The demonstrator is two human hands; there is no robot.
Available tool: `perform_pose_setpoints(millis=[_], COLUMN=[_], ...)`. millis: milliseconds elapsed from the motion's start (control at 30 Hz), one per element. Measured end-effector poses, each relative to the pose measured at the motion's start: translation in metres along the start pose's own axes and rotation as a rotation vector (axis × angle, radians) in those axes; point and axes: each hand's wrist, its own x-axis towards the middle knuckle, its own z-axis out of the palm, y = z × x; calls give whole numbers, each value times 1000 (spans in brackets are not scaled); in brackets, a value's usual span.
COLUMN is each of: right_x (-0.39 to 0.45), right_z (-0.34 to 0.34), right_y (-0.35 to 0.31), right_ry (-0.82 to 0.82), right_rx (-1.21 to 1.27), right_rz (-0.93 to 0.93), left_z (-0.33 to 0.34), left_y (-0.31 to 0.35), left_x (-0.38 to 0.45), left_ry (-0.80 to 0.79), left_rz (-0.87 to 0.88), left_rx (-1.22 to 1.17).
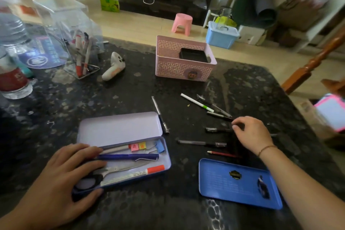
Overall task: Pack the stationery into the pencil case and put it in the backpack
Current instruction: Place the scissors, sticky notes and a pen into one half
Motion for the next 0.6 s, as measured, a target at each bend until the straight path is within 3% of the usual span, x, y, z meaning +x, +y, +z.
perform_pose_setpoints(millis=[200,333,433,500,600], right_x=[40,54,42,19,-45], right_z=[3,3,-7,-13,-8], right_y=[-26,-45,-59,-82,-145], right_ry=[-42,-149,-16,114,55], right_rx=[-137,-302,-339,-146,115], right_rz=[-128,-13,-17,-151,-557], left_z=[-3,-8,-9,-9,-9], left_y=[1,3,2,2,3], left_x=[1,0,-1,-1,-1], left_ry=[-45,-101,-119,-120,-114], left_rz=[-11,-31,-43,-46,-39], left_rx=[-30,-46,-59,-69,-66])
